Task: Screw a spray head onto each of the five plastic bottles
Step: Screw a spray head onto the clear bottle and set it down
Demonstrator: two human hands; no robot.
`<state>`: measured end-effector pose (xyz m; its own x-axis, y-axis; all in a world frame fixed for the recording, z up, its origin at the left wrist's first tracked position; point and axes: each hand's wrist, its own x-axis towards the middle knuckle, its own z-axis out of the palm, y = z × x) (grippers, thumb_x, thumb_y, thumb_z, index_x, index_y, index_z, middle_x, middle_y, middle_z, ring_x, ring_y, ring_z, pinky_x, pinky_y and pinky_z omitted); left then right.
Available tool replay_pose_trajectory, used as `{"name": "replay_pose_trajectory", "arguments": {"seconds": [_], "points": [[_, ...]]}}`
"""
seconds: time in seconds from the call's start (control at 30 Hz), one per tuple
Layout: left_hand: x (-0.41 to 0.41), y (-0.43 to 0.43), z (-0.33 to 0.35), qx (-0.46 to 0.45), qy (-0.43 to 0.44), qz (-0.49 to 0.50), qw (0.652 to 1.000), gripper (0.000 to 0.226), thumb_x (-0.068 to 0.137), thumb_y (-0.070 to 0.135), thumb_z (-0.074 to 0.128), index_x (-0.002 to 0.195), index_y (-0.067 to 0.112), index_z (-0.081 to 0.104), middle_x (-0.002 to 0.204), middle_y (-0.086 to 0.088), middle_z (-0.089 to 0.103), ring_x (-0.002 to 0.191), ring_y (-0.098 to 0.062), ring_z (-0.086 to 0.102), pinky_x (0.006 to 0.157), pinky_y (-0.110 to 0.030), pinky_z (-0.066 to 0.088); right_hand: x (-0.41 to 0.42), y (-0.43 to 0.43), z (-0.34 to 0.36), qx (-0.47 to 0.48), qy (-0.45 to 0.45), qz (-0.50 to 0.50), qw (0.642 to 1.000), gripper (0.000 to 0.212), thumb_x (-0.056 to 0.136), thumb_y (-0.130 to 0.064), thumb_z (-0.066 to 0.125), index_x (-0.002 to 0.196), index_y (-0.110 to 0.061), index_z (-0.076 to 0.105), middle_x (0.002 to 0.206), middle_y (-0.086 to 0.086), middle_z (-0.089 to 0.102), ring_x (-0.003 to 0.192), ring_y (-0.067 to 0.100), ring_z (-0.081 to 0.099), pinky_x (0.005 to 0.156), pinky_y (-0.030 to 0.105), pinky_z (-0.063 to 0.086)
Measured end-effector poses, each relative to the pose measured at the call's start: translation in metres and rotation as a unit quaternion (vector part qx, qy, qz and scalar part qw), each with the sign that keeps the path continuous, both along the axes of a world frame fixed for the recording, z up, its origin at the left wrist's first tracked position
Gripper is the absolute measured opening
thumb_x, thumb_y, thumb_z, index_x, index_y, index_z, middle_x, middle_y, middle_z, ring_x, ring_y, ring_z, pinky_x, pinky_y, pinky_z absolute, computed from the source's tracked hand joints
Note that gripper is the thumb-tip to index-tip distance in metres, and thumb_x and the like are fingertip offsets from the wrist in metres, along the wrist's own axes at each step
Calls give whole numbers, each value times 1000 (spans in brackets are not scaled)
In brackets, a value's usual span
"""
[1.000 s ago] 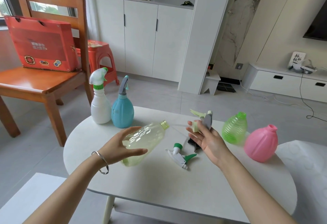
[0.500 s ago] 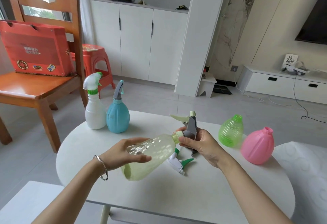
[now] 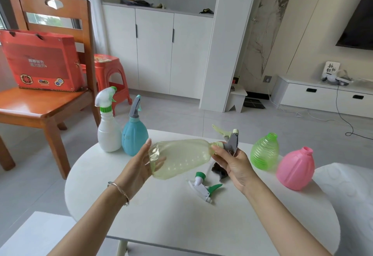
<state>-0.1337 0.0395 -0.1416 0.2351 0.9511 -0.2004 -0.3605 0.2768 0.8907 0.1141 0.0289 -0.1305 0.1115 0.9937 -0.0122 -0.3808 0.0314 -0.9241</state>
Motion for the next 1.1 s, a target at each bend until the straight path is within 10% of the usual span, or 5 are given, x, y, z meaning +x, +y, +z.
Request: {"name": "replay_pose_trajectory", "arguments": {"seconds": [0.27, 0.63, 0.77, 0.9, 1.1], "points": [[-7, -6, -2, -69, 114, -36, 990, 70, 64, 71, 50, 116, 25, 55, 115, -5, 61, 78, -28, 68, 59, -42, 59, -2, -8, -4, 14, -133, 78, 988, 13, 78, -11, 71, 88, -15, 65, 79, -12, 68, 80, 4, 67, 72, 27, 58], [-10, -15, 3, 73, 195, -78, 975, 82, 59, 66, 61, 126, 22, 46, 122, 8, 56, 86, -9, 72, 70, -36, 61, 0, -7, -7, -33, -116, 36, 992, 12, 85, -22, 63, 91, -11, 61, 80, 1, 66, 72, 8, 68, 65, 20, 53], [-15, -11, -1, 92, 109, -94, 985, 80, 65, 22, 80, 132, 39, 40, 135, -6, 50, 115, -27, 61, 96, -38, 50, -2, -6, -7, -39, -73, 31, 996, 9, 85, -21, 63, 87, -13, 61, 75, -2, 67, 72, 10, 70, 62, 19, 53], [-8, -11, -1, 38, 89, -100, 990, 70, 71, 65, 57, 133, 54, 27, 136, 4, 45, 116, -29, 58, 84, -36, 57, -4, -6, -8, -32, -82, 29, 996, 10, 83, -20, 64, 89, -11, 63, 78, -1, 68, 71, 8, 70, 62, 18, 54], [-12, -8, -7, 62, 73, -109, 989, 91, 48, 54, 87, 127, 31, 48, 127, 1, 62, 111, -18, 63, 84, -26, 55, -1, -5, -10, -46, -72, 30, 996, 7, 84, -17, 63, 88, -11, 62, 78, 2, 65, 69, 10, 69, 63, 18, 54]]}}
